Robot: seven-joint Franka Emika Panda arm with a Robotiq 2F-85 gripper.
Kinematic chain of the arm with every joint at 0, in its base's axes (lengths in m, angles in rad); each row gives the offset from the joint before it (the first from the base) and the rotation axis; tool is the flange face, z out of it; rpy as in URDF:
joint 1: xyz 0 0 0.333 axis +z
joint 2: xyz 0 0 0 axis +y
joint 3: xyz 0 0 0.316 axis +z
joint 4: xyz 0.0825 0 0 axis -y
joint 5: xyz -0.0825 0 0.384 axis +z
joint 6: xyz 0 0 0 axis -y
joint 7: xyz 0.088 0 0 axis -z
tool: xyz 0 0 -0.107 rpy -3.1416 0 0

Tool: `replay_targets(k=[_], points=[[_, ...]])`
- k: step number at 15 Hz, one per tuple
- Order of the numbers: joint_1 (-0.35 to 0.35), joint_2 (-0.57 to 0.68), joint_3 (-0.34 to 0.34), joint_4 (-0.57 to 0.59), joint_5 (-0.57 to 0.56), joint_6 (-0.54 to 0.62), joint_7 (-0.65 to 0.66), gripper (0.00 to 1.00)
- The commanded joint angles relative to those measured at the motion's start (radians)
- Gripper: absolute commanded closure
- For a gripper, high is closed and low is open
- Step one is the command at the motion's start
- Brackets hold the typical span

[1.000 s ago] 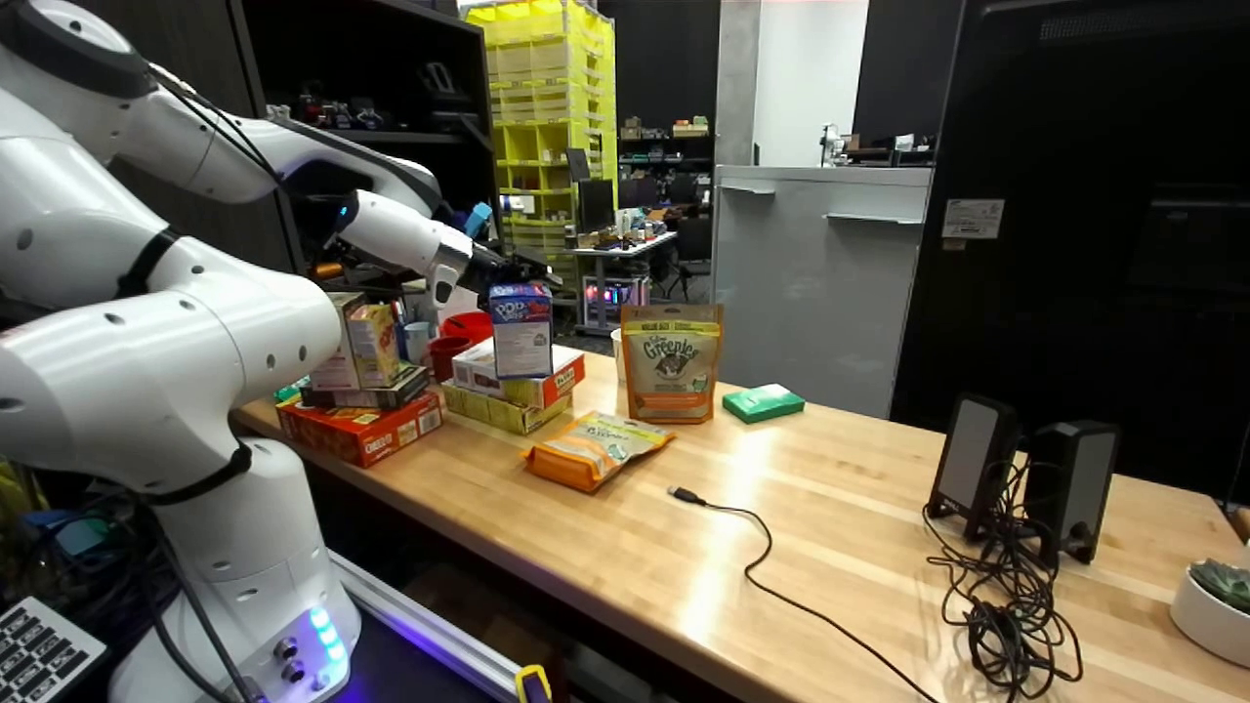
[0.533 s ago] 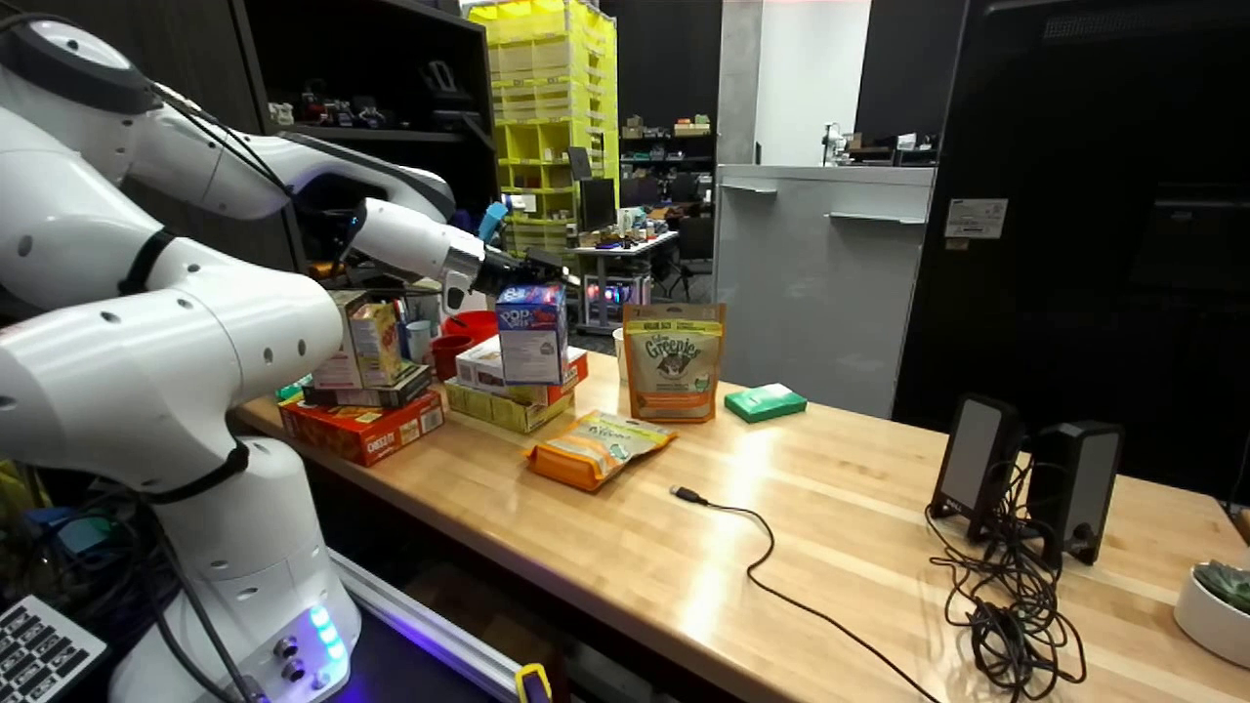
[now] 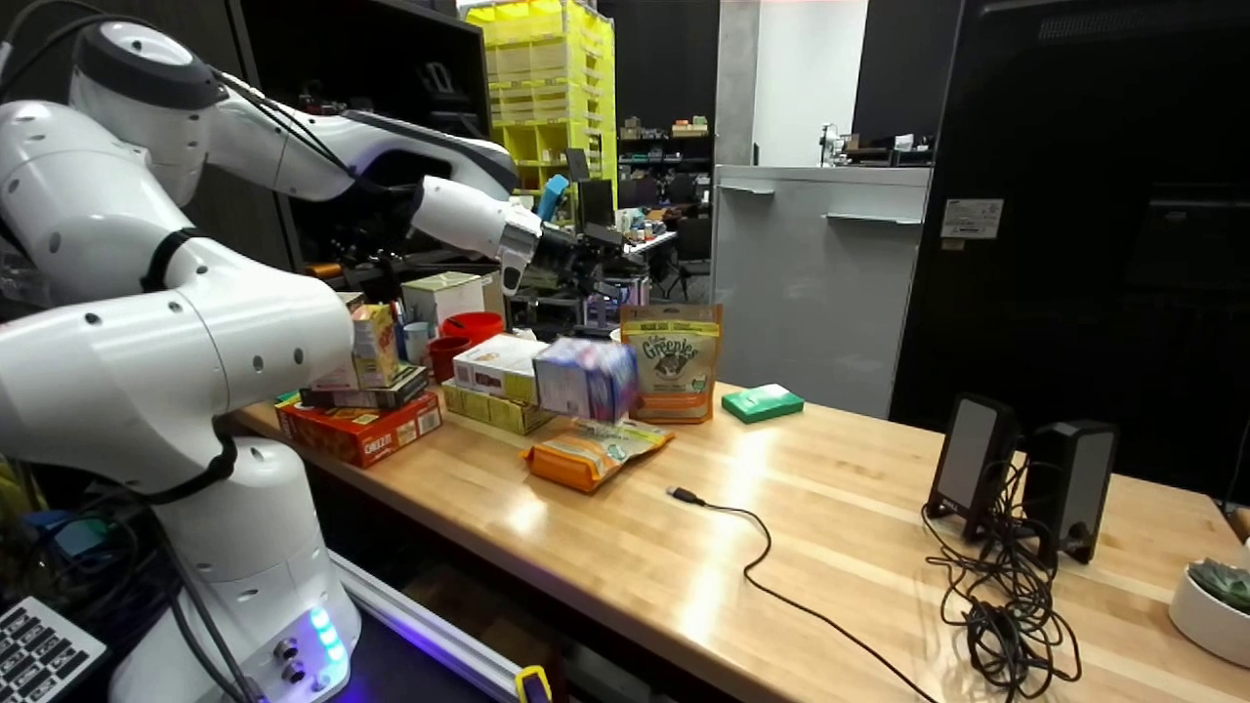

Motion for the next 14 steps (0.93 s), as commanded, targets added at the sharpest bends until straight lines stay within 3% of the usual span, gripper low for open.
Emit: replay_targets(k=[1,6,14], points=[[-0.024,0.087,-0.013,0.031,0.013,0.017,-0.051,0.00],[0.038,0.290,-0.023,-0.004,-0.013,0.017,-0.144,0.00],[0.132,0.546,-0.113,-0.103,-0.015,0.013,-0.320,0.00]])
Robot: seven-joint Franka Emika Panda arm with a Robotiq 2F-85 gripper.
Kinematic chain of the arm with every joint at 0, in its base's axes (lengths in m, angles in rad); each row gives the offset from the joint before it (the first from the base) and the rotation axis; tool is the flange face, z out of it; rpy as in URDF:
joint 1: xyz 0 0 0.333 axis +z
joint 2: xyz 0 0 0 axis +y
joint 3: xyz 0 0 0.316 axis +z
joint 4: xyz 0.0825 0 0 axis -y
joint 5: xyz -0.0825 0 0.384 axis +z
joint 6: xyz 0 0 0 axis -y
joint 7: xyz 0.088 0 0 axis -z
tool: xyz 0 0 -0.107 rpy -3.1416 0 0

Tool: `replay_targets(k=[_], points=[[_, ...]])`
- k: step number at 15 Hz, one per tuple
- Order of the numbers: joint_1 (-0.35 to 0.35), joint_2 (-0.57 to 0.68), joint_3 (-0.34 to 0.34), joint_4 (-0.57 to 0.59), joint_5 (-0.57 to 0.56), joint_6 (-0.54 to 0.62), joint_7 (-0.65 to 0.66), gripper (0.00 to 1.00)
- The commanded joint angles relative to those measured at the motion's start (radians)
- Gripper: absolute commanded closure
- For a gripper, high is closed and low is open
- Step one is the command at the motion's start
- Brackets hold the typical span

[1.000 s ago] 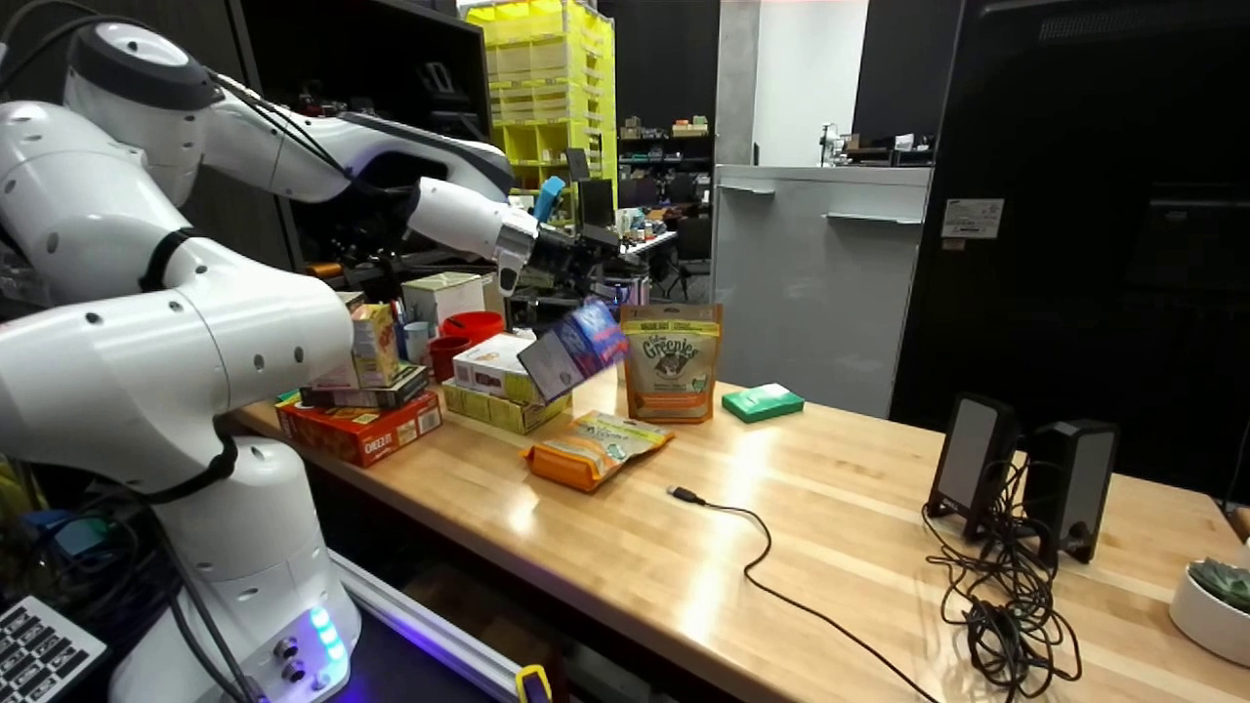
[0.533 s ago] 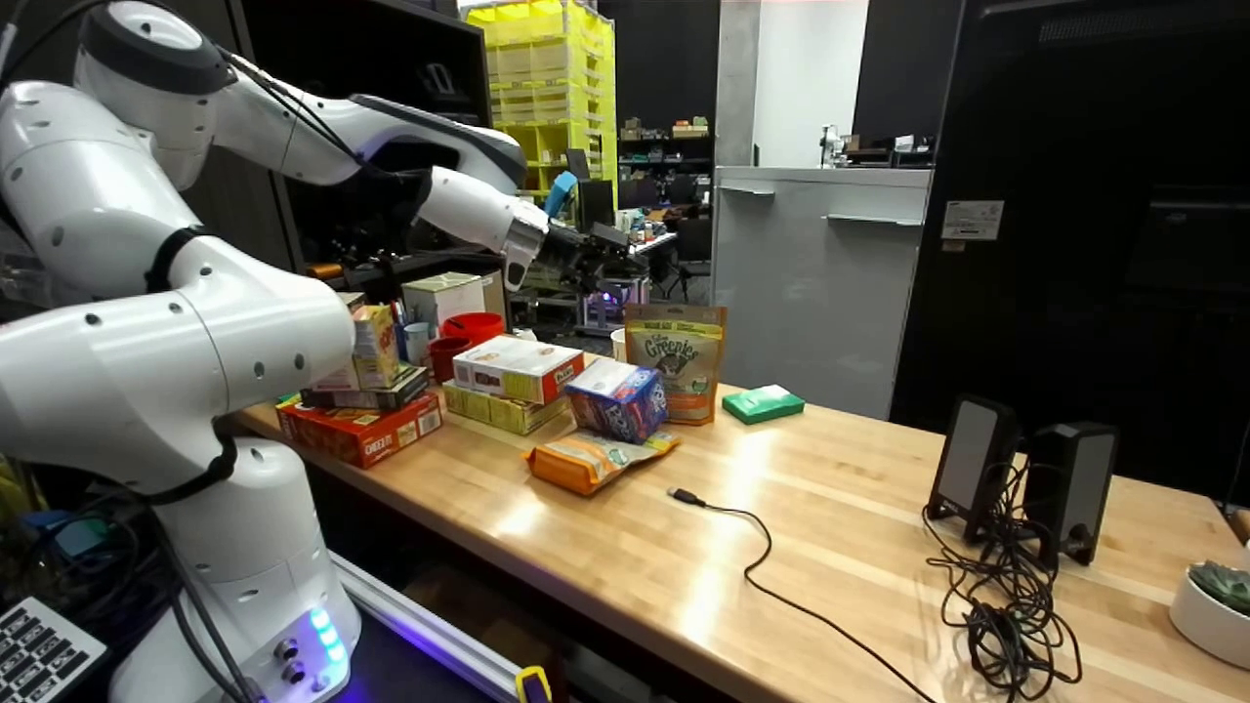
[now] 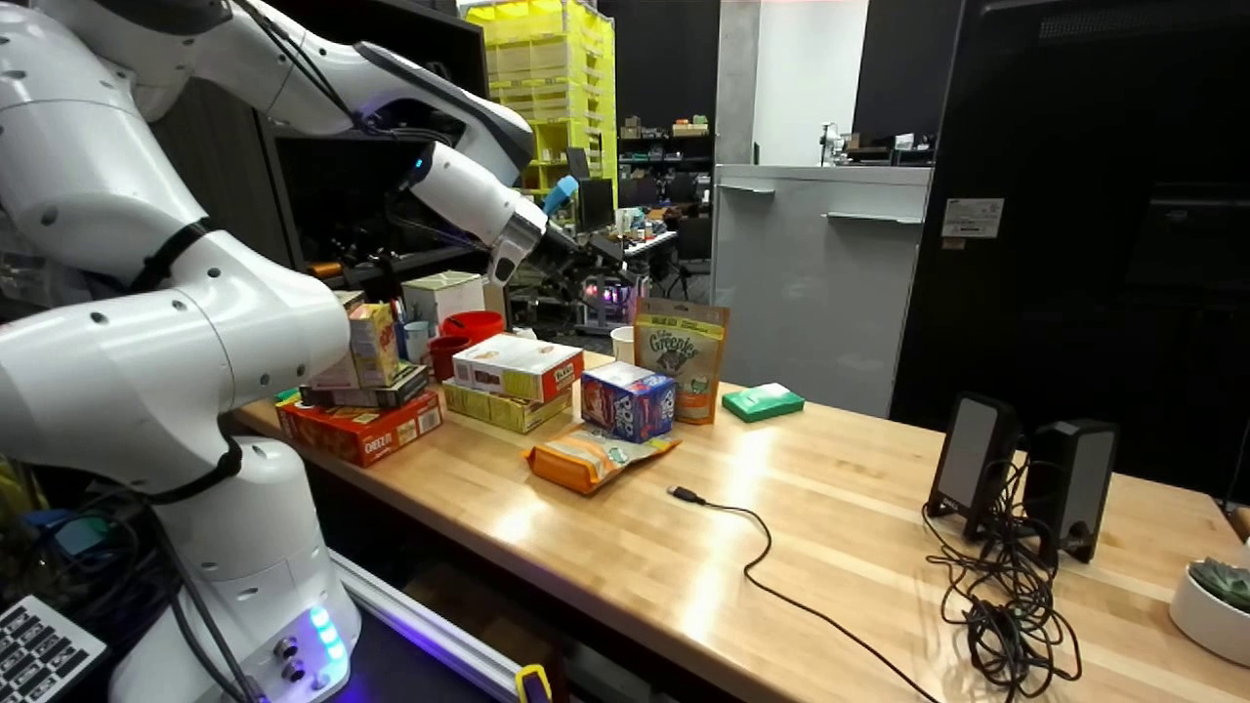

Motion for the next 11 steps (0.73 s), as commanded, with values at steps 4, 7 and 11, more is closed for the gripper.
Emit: replay_targets(k=[4,7,11], points=[[0.023,0.272,-0.046,-0.090,-0.001,0.014,-0.146,0.00],[0.007,0.335,-0.051,-0.131,0.013,0.015,-0.194,0.00],[0.021,0.268,-0.061,-0.159,0.012,0.000,-0.155,0.00]])
